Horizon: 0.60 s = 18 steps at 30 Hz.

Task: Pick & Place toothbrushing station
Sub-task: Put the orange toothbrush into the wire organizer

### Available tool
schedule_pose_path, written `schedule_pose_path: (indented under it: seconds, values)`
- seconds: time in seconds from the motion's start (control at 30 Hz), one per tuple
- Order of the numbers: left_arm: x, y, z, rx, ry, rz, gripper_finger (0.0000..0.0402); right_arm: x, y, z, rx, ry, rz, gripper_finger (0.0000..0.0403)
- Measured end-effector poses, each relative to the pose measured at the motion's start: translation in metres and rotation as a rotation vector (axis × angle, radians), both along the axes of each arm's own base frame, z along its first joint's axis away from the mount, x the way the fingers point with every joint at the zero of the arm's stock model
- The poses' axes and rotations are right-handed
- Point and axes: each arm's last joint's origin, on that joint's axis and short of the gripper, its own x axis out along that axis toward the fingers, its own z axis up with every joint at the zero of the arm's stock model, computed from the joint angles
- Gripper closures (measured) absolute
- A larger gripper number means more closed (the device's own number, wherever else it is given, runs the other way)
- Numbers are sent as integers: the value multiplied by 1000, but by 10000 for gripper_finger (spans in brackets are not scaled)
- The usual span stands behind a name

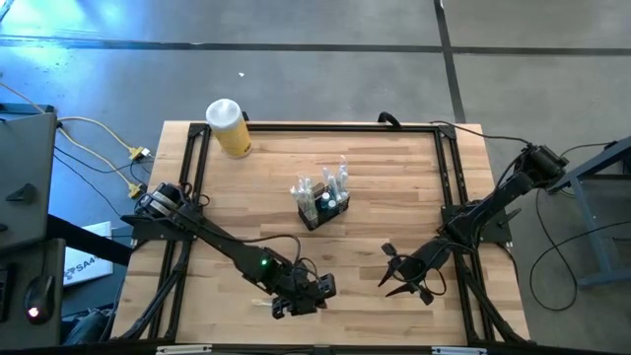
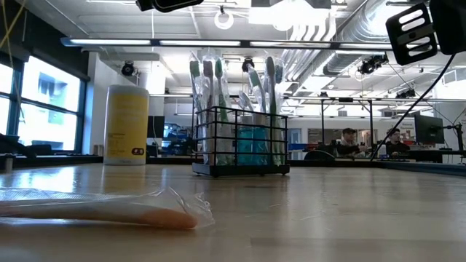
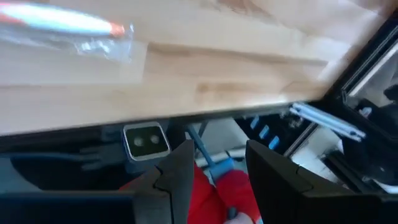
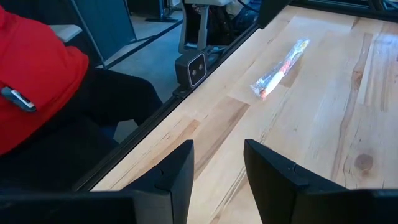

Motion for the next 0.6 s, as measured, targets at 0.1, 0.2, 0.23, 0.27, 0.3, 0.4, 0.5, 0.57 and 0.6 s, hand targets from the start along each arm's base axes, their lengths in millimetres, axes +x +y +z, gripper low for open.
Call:
schedule_pose_path:
  seconds: [0.1, 0.2, 0.23, 0.27, 0.3, 0.4, 0.5, 0.57, 0.6]
  values:
    - [-4, 2, -4, 10, 63, 32, 261, 0, 0, -1, -6, 6, 1, 270]
    - [-11, -5, -6, 4, 82, 202, 261, -1, -1, -2, -33, 9, 9, 270]
    - [-15, -9, -7, 15, 78, 266, 261, -1, -1, -3, -45, 9, 14, 270]
    - [-19, -12, -7, 28, 75, 319, 261, -1, -1, -4, -56, 10, 18, 270]
    - [-22, -15, -9, 44, 78, 340, 261, -2, -1, -4, -67, 10, 22, 270]
    - [-26, -18, -10, 40, 98, 347, 261, -2, -2, -6, -89, 14, 30, 270]
    - [-24, -21, -18, 33, 123, 349, 261, -2, -2, -6, -113, 6, 43, 270]
    - [-20, -25, -29, 35, 153, 346, 261, -3, -2, -7, -129, 6, 61, 270]
    - [-19, -26, -34, 35, 190, 335, 261, -3, -2, -8, -133, 9, 78, 270]
